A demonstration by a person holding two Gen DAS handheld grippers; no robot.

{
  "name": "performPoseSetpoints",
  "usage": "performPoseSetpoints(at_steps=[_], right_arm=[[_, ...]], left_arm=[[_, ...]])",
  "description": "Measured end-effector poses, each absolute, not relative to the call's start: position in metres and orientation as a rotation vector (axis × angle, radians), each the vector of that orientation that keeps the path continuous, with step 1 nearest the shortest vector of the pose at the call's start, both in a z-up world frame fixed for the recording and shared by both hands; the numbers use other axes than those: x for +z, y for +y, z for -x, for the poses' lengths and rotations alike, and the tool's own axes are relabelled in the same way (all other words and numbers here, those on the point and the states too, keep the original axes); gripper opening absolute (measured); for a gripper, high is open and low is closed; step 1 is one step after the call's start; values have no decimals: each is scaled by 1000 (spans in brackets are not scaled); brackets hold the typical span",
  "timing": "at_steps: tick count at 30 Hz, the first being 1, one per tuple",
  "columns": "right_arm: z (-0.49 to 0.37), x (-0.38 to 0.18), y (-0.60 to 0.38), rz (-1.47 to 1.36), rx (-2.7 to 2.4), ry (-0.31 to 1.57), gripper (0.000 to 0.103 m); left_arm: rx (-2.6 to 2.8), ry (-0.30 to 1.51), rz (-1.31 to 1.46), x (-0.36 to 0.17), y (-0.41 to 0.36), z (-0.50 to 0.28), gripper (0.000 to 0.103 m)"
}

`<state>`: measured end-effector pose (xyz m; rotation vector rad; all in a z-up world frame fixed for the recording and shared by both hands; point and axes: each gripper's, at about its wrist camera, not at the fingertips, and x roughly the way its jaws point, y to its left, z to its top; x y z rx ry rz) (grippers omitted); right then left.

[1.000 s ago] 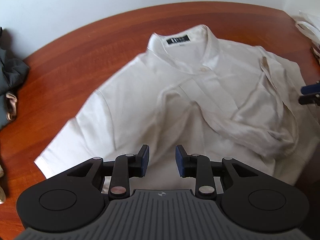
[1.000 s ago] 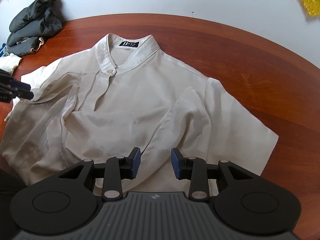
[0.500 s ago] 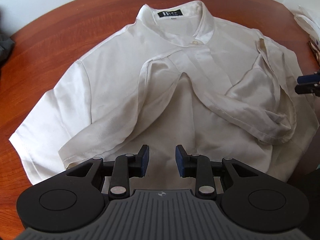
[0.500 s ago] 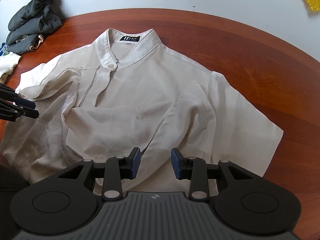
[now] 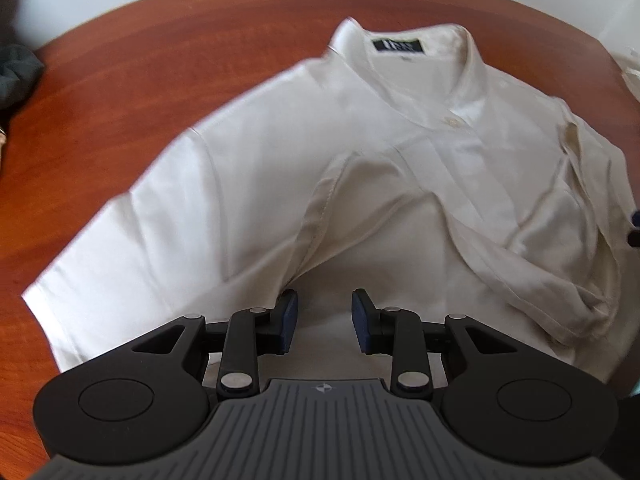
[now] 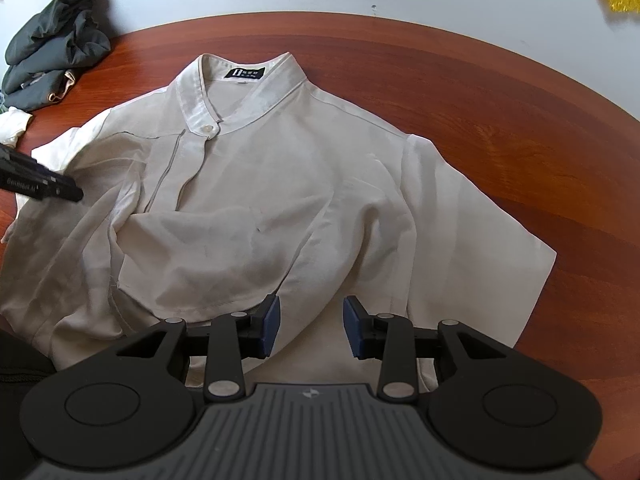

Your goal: Fold clothes

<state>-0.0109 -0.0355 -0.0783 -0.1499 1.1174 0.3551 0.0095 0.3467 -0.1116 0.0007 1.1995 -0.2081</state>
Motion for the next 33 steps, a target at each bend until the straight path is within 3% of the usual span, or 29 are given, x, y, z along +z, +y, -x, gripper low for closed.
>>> performPoseSetpoints(at_steps=[13,33], right_arm=[[2,-78,-44,167,338,1109,40],[9,-78,-22,170,502,1105,40]], left_arm=[[-67,1084,-43,-88,370,-12,33],[-366,1083,-216,-87,283,19,33]])
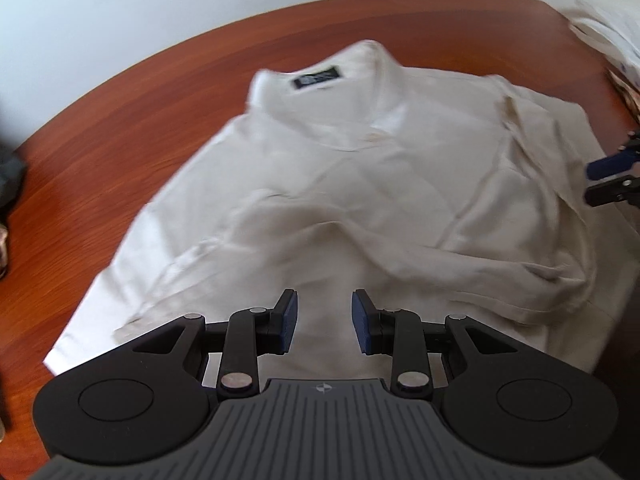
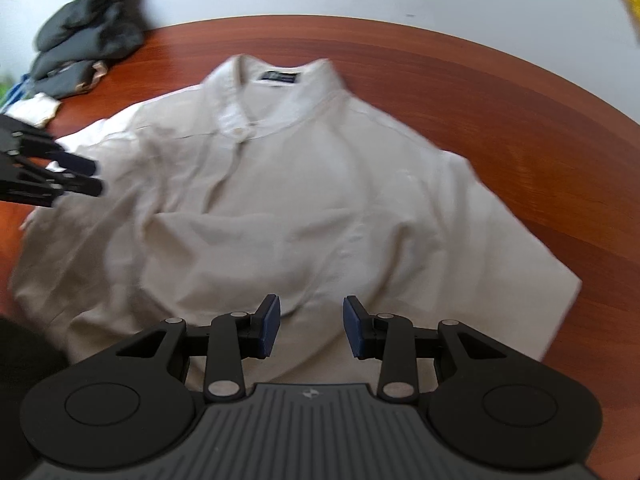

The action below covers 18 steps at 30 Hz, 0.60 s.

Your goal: Fold clothes

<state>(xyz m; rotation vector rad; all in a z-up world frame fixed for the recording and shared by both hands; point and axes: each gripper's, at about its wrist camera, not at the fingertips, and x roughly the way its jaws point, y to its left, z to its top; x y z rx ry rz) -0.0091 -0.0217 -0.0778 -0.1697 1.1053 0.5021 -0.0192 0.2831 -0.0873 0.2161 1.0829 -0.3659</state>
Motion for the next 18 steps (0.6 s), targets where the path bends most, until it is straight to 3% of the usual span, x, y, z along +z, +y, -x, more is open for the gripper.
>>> performPoseSetpoints(at_steps=[11,18], right_arm=[[24,-79,6,178,581,1112,40],[31,-82,4,166,572,1125,40]], left_arm=[[-470,1076,-264,-90,250,29,33],[-519,1042,-432,-99,233,37,33]])
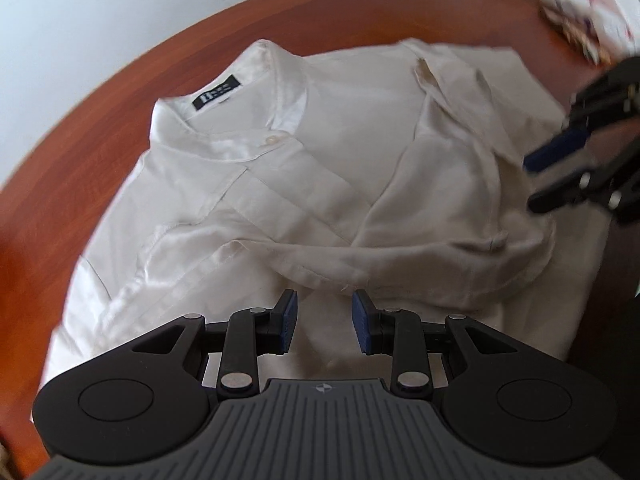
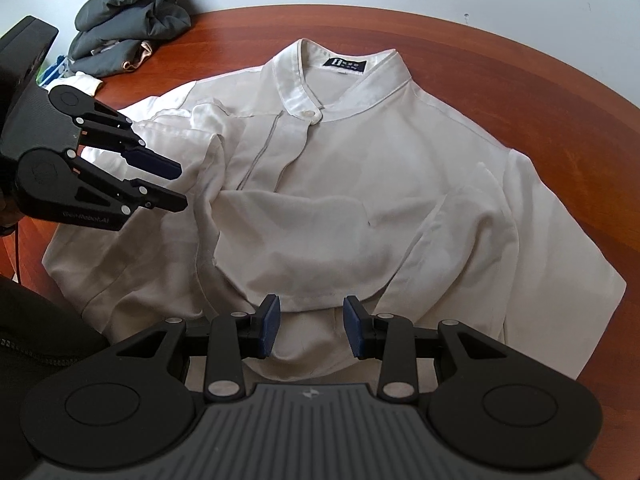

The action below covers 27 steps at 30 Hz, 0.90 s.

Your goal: Fold clothes

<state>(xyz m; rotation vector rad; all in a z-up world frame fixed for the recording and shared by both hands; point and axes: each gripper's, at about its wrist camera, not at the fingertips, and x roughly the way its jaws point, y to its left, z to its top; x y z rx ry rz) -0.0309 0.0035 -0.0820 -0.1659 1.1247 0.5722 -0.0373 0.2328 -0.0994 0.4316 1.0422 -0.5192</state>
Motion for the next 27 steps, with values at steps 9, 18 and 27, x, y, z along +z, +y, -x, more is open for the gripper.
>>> performPoseSetpoints(at_steps=[9,18,27], right_arm=[[35,-85,-4,145,548,1128,40],[41,-84,-10,129,525,1129,40],[42,-82,-10,135,521,1128,40]], left_arm=[[-583,940,-728,-114,219,46,33],[-599,813,-862,-117,211,48,34],[-669,766,-905,-120,203,46,33]])
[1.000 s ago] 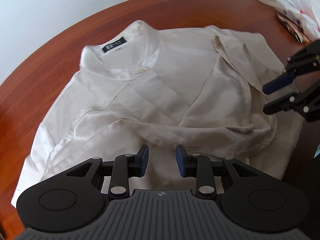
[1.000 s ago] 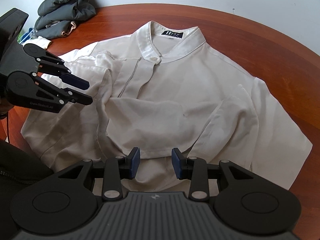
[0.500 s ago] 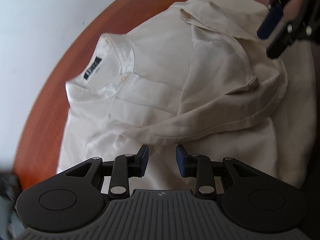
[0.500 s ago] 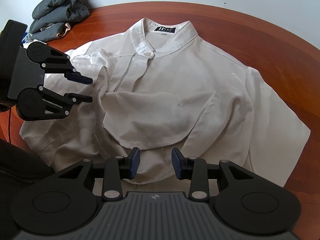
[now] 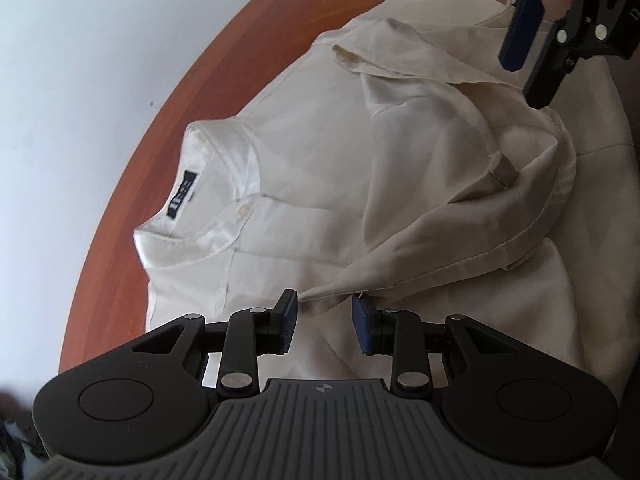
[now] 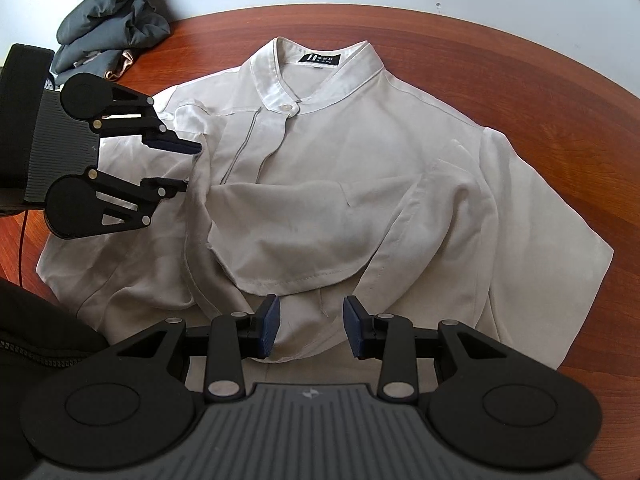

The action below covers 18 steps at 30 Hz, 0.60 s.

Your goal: Fold clothes

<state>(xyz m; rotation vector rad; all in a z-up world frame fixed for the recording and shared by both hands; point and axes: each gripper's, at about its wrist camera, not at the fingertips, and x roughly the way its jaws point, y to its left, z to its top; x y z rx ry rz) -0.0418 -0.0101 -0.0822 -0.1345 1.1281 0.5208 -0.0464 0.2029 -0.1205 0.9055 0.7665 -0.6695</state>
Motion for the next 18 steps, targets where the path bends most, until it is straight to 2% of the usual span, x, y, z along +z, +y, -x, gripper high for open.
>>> performPoseSetpoints(at_steps=[5,6,7,9,18], right_arm=[[41,-80,-9,140,525,1125,40],[41,-80,-8,140,525,1124,40],[41,-80,-8,141,526,1123,40],[40,-79,-7,144,527,1122,40],[37,-75,-2,156,545,1110,40]], left_arm=[[-688,748,-932,-124,203,49,31],[-694,746,-930,-124,203,50,27],[-700,743,-929,-124,204,50,17],[-712,745,-926,-124,205,51,8],[-676,741,-801,-109,222,61,4]])
